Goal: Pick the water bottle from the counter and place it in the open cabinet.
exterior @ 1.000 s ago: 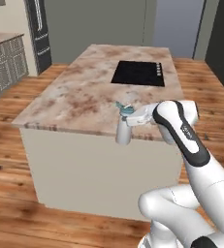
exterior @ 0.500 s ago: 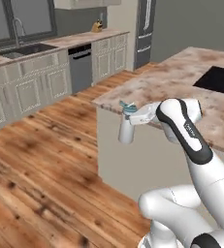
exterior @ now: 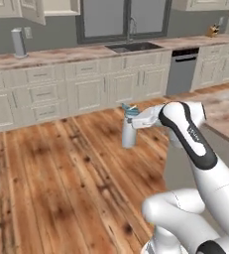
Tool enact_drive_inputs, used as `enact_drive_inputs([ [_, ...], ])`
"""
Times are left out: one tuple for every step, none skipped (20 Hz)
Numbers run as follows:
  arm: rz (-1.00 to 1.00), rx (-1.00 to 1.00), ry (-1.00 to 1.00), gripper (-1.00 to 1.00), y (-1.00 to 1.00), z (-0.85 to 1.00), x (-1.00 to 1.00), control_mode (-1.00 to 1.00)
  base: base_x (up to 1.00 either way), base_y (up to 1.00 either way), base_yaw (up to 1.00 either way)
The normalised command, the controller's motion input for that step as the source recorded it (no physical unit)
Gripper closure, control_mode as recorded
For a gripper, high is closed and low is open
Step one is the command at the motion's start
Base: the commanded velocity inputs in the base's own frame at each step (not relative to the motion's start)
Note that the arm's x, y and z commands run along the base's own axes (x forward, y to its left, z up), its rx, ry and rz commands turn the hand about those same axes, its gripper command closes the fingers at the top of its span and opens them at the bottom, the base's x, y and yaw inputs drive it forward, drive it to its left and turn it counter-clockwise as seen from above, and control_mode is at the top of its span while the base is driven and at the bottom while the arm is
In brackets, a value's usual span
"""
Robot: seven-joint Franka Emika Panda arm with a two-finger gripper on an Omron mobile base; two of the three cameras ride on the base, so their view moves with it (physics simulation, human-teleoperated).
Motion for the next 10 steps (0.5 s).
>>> enact_drive_inputs([
  [0.0,0.0,0.0,1.0,0.0,0.0,0.0,1.0,0.04,-0.01,0.51],
  [0.0,0.0,0.0,1.0,0.0,0.0,0.0,1.0,0.19,-0.01,0.46],
  [0.0,0.0,0.0,1.0,0.0,0.0,0.0,1.0,0.38,0.0,0.41],
  [0.0,0.0,0.0,1.0,0.0,0.0,0.0,1.0,0.82,0.0,0.32],
  [0.0,0.0,0.0,1.0,0.0,0.0,0.0,1.0,0.92,0.0,0.26],
  [0.0,0.0,0.0,1.0,0.0,0.0,0.0,1.0,1.0,0.0,0.2],
  [0.0,0.0,0.0,1.0,0.0,0.0,0.0,1.0,1.0,0.0,0.17],
  [0.0,0.0,0.0,1.0,0.0,0.0,0.0,1.0,1.0,-0.06,0.11],
  [0.0,0.0,0.0,1.0,0.0,0.0,0.0,1.0,1.0,-0.04,0.11],
  [0.0,0.0,0.0,1.0,0.0,0.0,0.0,1.0,1.0,-0.03,0.1],
])
